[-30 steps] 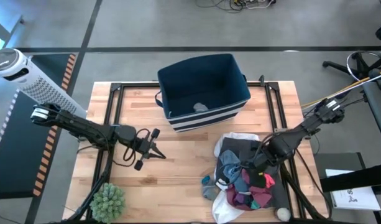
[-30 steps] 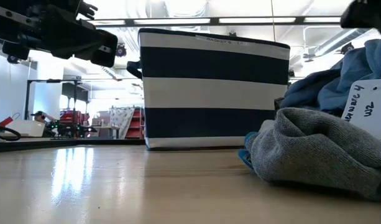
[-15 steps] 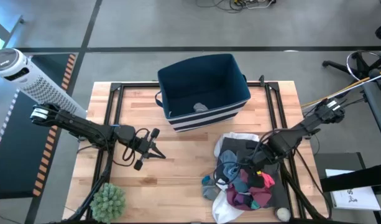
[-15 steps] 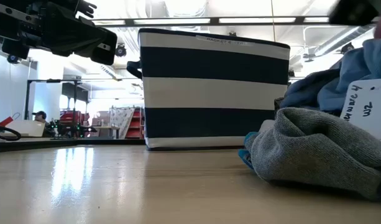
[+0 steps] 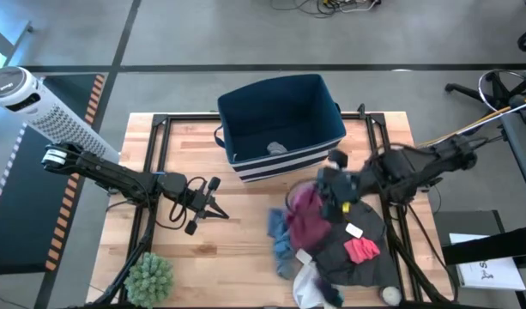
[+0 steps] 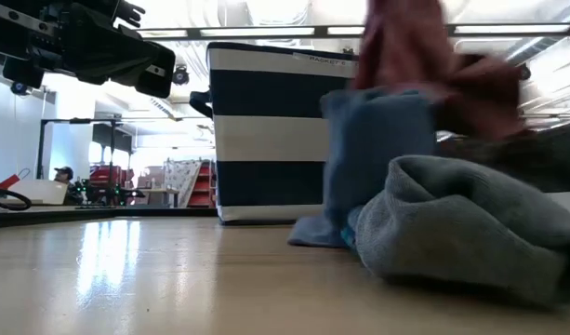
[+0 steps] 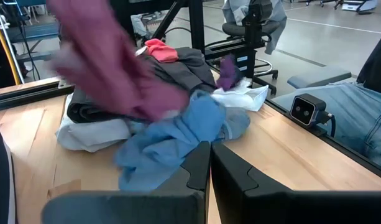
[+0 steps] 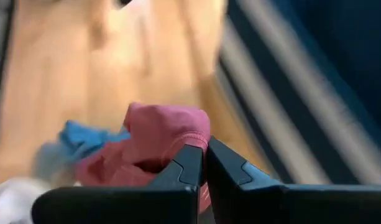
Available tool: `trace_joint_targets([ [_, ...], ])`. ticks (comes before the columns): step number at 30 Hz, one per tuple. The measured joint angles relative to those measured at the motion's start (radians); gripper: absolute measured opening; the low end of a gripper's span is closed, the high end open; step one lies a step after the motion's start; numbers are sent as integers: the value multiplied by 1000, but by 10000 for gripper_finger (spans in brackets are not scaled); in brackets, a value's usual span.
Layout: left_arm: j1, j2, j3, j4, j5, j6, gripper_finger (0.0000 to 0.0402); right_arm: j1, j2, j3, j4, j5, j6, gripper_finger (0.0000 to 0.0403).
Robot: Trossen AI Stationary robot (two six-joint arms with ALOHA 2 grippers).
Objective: Sort clothes
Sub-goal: Put the dark red underwear into the laundry bin
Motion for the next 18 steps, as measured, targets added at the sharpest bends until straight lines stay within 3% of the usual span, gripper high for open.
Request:
trace_joint_targets([
  [4,0,0,0,0,0,0,0,-87,0,44,66,70,-115,0],
  [18,0,0,-1,0,0,0,0,-400,8,201,510,68,-551,0],
])
